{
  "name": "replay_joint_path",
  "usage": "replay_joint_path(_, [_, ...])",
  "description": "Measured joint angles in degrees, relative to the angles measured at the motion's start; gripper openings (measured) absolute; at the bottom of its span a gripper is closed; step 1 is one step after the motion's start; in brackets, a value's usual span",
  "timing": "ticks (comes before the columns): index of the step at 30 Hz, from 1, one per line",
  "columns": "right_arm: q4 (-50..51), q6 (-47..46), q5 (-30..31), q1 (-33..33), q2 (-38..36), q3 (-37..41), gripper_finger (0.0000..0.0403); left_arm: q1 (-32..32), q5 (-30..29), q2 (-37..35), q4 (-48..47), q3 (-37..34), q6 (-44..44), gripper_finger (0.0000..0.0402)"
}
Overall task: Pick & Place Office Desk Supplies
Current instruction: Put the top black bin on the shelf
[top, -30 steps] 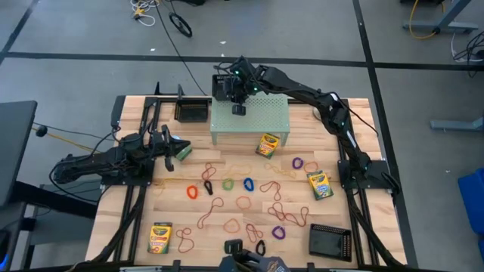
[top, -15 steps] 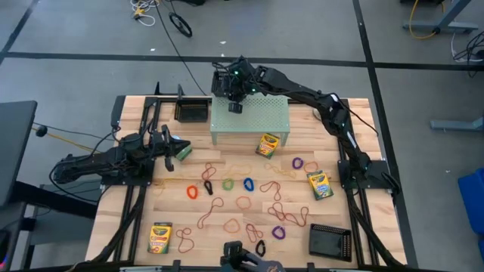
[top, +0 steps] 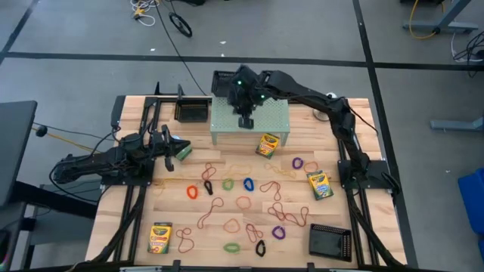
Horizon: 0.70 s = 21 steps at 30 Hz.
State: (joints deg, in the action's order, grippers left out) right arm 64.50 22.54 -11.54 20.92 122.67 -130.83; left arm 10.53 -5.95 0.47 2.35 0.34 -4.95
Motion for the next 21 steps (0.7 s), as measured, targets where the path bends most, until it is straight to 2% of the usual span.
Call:
replay_joint_path(2, [0.46, -0.49, -1.80, -1.34, 0.04, 1.60, 0.0011, 0.00, 0.00, -0.02, -0.01, 0.00, 0.00, 0.0011])
replay_joint_path(5, [-5.03, -0.46, 1.85, -4.30, -1.42, 7.60, 0.0006, 0.01, -0.03, -0.02, 0.00, 0.00, 0.00, 0.0011])
replay_joint_path(8, [-14.16, -2.15, 2.94, -7.00, -5.11, 15.65, 0.0006, 0.02, 0.02, -0.02, 0.00, 0.00, 0.00, 0.0011])
replay_joint_path(12, [-29.06, -8.61, 6.07, -10.30, -12.34, 30.50, 0.0003, 0.00, 0.05, -0.02, 0.00, 0.00, 0.00, 0.0011])
replay_joint_path(15, [-40.74, -15.44, 12.60, -13.48, -18.46, 43.14, 0.0004, 0.00, 0.42, -0.02, 0.00, 0.00, 0.00, 0.0011])
replay_joint_path(21, [-61.50, -28.69, 31.07, -21.76, -30.54, 66.94, 0.0005, 0.00, 0.41, -0.02, -0.02, 0.00, 0.00, 0.0011])
